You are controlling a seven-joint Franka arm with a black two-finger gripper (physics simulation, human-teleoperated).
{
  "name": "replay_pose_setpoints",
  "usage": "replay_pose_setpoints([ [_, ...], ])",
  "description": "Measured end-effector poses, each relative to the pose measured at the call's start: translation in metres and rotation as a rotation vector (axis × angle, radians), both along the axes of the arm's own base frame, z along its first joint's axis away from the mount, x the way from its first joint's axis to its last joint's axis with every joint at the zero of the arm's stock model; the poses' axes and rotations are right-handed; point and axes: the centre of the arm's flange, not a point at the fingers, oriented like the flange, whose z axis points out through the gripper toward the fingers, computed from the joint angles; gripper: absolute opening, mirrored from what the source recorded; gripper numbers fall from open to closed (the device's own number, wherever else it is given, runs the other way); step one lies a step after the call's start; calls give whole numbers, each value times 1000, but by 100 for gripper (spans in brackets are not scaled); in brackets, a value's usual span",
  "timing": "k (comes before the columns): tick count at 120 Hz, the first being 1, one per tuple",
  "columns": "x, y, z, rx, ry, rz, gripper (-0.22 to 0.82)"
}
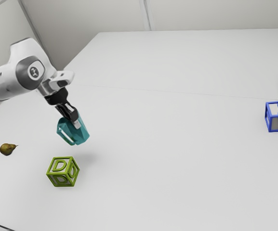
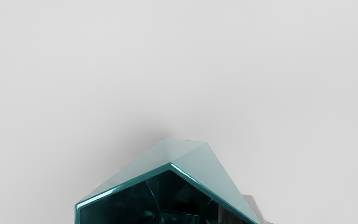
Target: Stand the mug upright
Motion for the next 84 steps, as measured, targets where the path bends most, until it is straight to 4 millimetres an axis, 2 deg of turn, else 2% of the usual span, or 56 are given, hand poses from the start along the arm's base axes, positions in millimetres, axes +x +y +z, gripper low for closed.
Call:
replay_pose_setpoints([
  [35, 9, -38, 3, 138, -30, 45, -18],
  [51, 13, -50, 3, 177, -49, 82, -18],
  [84, 15, -65, -23, 205, -72, 168, -18],
])
